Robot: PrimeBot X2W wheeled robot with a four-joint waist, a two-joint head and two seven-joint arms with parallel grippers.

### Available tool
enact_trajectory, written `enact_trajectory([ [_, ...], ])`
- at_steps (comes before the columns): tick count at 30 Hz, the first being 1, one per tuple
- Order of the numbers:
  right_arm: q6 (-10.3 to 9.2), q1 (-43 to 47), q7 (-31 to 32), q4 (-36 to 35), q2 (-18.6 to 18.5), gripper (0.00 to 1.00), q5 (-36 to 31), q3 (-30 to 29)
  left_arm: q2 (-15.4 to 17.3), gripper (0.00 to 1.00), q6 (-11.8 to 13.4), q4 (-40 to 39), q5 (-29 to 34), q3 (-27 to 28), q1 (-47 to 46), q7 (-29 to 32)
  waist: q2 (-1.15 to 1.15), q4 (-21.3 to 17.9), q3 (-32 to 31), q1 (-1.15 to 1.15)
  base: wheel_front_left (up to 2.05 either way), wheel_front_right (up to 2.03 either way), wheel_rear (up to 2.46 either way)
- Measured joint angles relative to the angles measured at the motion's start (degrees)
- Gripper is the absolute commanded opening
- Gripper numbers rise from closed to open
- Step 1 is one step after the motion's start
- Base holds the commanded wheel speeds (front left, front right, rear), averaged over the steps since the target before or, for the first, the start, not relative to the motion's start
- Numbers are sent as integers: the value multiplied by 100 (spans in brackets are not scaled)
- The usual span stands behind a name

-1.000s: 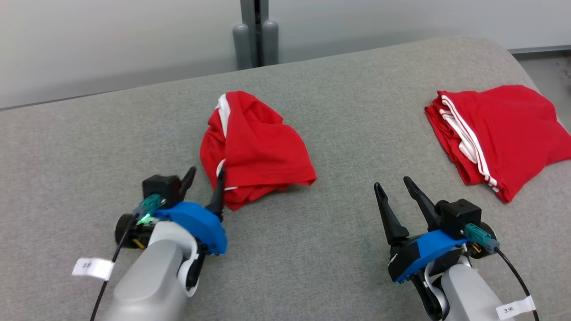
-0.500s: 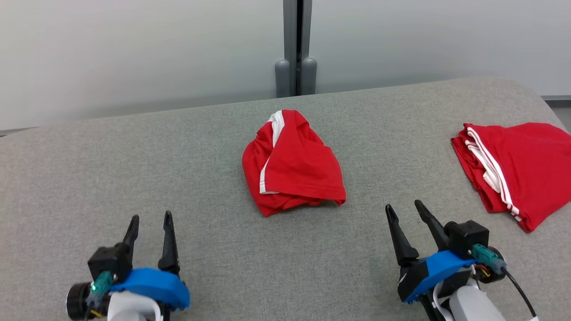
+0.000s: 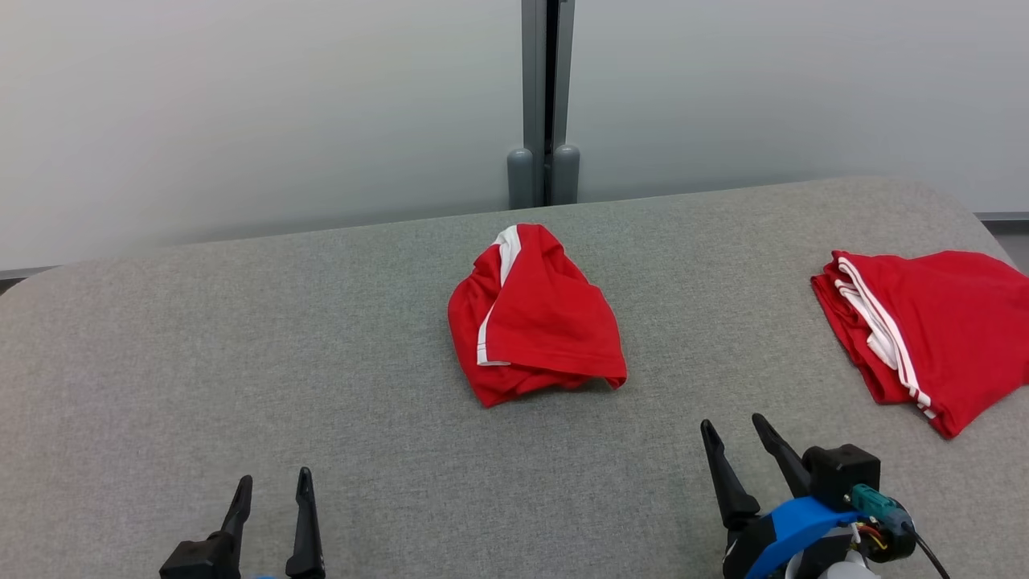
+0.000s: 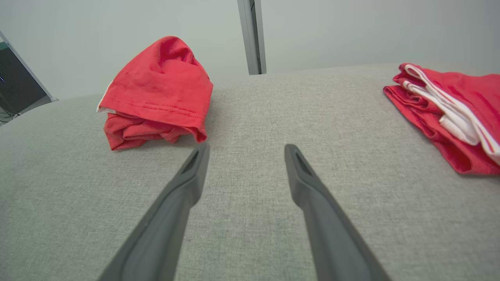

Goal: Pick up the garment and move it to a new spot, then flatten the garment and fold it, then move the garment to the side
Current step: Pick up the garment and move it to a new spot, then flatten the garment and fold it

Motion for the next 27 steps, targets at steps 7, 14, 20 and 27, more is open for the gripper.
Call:
enact_trajectory([
  [7,1,60,0,22,0,100,0,32,-33,100,-114,-14,67,120,37,0,0,33,-5,1,0,0,0],
  [14,1,-155,0,-23,0,100,29,566,-36,100,-108,9,-104,-67,31,0,0,130,109,1,0,0,0],
  [20,1,-904,0,86,0,100,232,1405,-43,100,-91,100,-213,-334,-81,0,0,402,269,1,0,0,0],
  [27,1,-1560,0,727,2,100,469,1805,-38,100,-66,200,-334,-636,-238,0,0,905,427,1,0,0,0],
])
